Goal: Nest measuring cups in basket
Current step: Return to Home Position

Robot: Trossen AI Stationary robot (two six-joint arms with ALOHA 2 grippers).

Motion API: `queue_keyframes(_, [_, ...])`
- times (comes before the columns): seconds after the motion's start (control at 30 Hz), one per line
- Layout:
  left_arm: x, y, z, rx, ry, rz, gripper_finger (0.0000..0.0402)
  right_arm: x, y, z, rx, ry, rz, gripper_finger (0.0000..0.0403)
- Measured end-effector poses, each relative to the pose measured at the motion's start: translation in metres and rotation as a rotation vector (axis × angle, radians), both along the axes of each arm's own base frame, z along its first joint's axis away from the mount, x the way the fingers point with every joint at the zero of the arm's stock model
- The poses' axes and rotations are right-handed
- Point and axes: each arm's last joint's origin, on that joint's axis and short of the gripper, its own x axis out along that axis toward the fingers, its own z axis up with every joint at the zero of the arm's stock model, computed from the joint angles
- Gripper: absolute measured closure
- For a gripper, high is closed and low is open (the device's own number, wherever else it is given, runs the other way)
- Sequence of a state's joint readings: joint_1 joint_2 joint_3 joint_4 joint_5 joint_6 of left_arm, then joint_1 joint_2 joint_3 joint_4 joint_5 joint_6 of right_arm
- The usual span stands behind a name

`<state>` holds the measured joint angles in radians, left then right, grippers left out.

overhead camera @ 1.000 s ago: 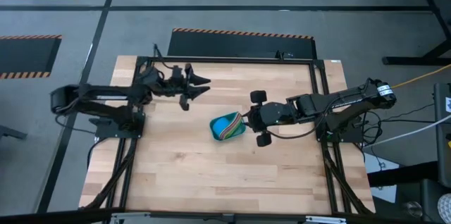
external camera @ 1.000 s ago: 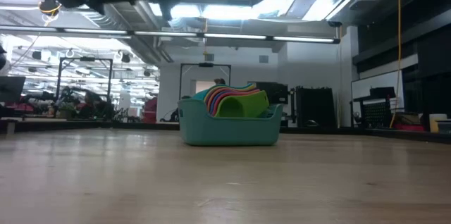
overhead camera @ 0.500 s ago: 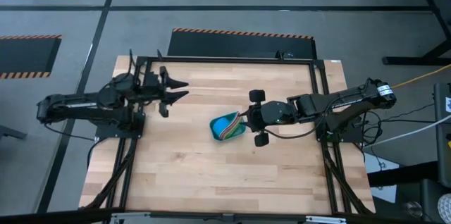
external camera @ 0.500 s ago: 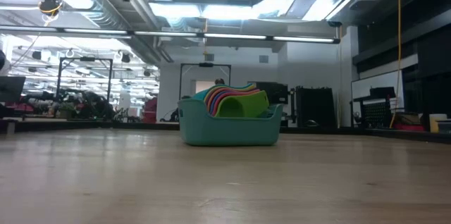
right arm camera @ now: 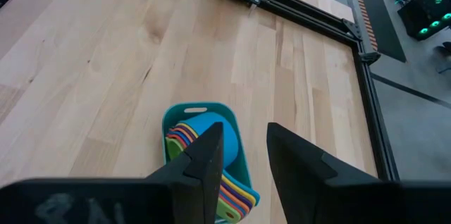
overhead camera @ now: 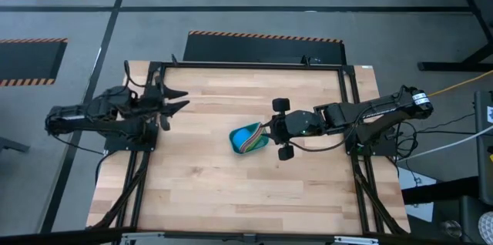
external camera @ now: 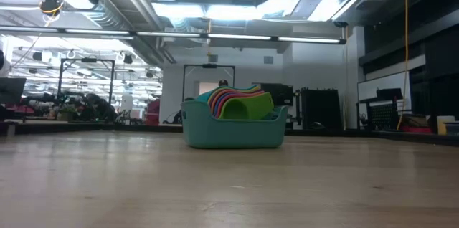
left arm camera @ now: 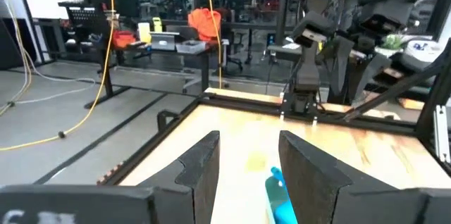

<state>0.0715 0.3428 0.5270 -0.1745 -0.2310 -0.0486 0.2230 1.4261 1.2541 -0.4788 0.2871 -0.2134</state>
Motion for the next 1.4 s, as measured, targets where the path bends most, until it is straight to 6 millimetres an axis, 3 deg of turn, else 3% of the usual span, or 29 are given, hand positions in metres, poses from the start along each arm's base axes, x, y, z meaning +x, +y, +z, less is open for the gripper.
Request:
queue_keyframes(0.4, [-0.027, -0.003, -0.017, -0.009, 0.132, -0.024, 0.0262, 0.000, 0.000, 0.000, 0.008, -0.001, -0.005, 0.0288])
queue_keyframes(0.67, [-0.041, -0.005, -0.020, -0.001, 0.109, -0.054, 0.0262, 0.000, 0.000, 0.000, 0.070, -0.010, -0.049, 0.0288])
queue_keyframes(1.1, [-0.031, -0.006, -0.065, 0.027, 0.086, -0.111, 0.0262, 0.001, 0.000, 0.001, 0.119, -0.023, -0.082, 0.0288])
queue_keyframes(1.4, [-0.023, -0.005, -0.076, 0.056, 0.061, -0.103, 0.0262, 0.012, -0.015, -0.009, 0.244, 0.011, -0.076, 0.0288])
